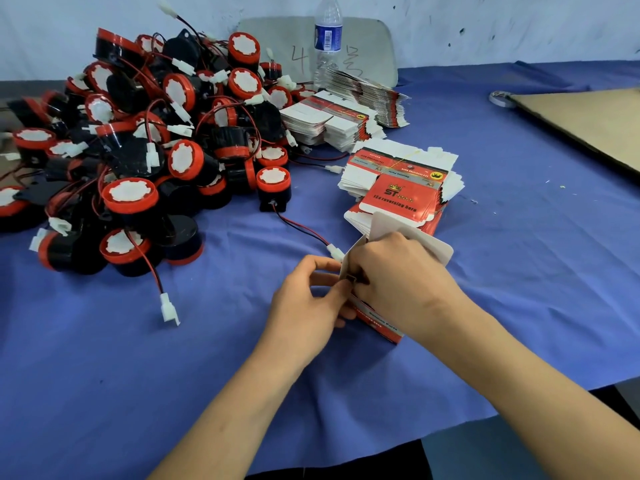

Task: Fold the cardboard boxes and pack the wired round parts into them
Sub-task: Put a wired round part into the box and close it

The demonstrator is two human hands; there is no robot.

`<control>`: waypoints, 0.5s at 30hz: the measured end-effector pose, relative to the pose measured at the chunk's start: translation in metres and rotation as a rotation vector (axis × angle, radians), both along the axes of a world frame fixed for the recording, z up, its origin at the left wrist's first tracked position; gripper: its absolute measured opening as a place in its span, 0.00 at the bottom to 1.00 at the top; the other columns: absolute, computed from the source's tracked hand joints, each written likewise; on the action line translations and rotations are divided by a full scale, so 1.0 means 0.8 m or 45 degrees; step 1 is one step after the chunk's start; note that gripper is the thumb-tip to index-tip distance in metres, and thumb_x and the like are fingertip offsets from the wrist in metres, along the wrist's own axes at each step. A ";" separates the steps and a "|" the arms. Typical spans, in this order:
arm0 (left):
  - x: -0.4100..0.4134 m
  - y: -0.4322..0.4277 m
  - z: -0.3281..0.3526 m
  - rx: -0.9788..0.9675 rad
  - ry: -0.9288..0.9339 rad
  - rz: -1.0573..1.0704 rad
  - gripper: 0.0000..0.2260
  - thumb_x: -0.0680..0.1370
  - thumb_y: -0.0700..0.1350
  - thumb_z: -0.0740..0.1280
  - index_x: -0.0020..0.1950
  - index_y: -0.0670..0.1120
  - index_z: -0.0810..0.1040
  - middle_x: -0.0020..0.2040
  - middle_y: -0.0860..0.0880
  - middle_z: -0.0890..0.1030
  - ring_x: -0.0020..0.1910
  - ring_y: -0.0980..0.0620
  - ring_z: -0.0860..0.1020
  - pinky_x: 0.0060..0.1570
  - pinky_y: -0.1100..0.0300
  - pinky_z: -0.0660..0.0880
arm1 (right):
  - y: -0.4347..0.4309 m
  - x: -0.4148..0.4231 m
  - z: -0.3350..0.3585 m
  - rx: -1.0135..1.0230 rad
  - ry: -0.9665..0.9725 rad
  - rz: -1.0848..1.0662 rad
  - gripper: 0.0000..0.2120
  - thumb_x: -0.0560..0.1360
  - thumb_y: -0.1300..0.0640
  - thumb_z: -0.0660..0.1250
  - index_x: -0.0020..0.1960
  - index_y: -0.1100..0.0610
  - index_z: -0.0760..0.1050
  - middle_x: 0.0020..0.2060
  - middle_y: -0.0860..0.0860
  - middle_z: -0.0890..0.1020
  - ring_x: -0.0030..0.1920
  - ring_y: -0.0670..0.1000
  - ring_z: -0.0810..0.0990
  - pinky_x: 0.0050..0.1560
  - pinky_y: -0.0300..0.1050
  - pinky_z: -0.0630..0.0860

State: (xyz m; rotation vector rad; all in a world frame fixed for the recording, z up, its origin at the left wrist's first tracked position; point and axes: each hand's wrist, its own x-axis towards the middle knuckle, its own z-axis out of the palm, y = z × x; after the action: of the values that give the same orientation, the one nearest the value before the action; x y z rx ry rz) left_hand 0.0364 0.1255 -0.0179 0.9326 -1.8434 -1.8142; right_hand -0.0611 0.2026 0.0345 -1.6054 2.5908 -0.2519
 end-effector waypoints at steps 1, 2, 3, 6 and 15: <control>-0.001 0.000 0.002 0.053 -0.007 0.000 0.06 0.78 0.37 0.65 0.49 0.47 0.77 0.39 0.51 0.82 0.30 0.53 0.81 0.30 0.63 0.76 | 0.001 -0.001 0.001 -0.006 -0.030 0.001 0.10 0.75 0.57 0.62 0.49 0.47 0.81 0.47 0.50 0.82 0.48 0.55 0.79 0.45 0.47 0.77; -0.003 0.000 0.004 0.101 -0.010 -0.007 0.06 0.78 0.36 0.64 0.50 0.46 0.77 0.40 0.49 0.82 0.29 0.53 0.80 0.30 0.63 0.76 | 0.001 -0.002 0.004 -0.020 -0.079 -0.003 0.10 0.74 0.58 0.64 0.48 0.47 0.82 0.45 0.49 0.82 0.47 0.54 0.79 0.45 0.47 0.77; -0.006 0.000 0.006 0.137 -0.016 -0.016 0.07 0.78 0.34 0.63 0.51 0.44 0.77 0.40 0.48 0.81 0.28 0.53 0.79 0.29 0.64 0.76 | 0.002 -0.004 0.005 -0.038 -0.126 -0.001 0.10 0.73 0.60 0.65 0.47 0.47 0.82 0.43 0.49 0.83 0.47 0.53 0.79 0.46 0.48 0.77; -0.016 0.001 0.012 0.175 -0.042 -0.011 0.10 0.77 0.33 0.60 0.52 0.43 0.77 0.41 0.45 0.80 0.28 0.52 0.78 0.29 0.63 0.76 | 0.003 -0.004 0.005 0.001 -0.146 0.011 0.12 0.73 0.63 0.63 0.47 0.50 0.82 0.44 0.51 0.83 0.48 0.54 0.79 0.48 0.49 0.76; -0.010 0.000 0.002 0.163 -0.038 -0.031 0.05 0.79 0.42 0.67 0.50 0.41 0.78 0.44 0.45 0.84 0.37 0.51 0.84 0.40 0.59 0.82 | 0.073 0.022 -0.043 -1.196 -0.127 -0.234 0.44 0.61 0.44 0.80 0.72 0.51 0.64 0.72 0.51 0.63 0.72 0.49 0.62 0.67 0.43 0.66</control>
State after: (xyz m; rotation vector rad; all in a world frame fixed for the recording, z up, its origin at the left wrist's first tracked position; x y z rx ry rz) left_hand 0.0282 0.1251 -0.0165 0.9911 -1.7814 -1.9626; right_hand -0.0435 0.2608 0.0002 -1.4279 2.6713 -1.7067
